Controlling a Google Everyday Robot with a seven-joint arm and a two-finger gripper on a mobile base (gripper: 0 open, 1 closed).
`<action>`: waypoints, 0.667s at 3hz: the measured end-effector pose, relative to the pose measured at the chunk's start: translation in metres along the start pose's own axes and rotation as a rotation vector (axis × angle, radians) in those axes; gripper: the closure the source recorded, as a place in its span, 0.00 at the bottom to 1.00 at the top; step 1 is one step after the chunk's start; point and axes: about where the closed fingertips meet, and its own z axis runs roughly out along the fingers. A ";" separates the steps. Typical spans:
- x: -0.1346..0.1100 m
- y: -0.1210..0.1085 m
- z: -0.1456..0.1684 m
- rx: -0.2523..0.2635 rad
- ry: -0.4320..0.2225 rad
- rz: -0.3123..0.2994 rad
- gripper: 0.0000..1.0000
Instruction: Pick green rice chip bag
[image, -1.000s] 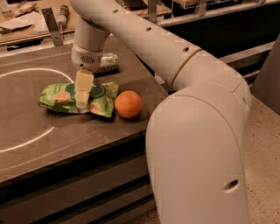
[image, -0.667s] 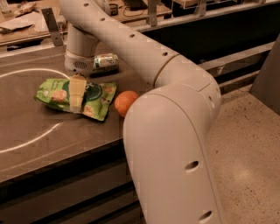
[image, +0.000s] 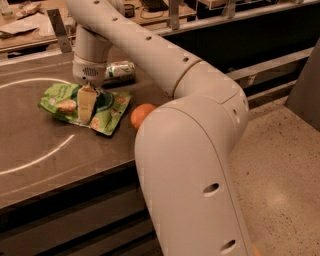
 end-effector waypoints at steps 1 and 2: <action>-0.001 0.000 -0.001 0.000 0.000 0.000 1.00; -0.001 0.001 -0.004 0.000 0.000 0.000 1.00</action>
Offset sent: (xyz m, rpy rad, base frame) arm -0.0087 -0.0078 0.0393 0.2133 -0.1274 0.1244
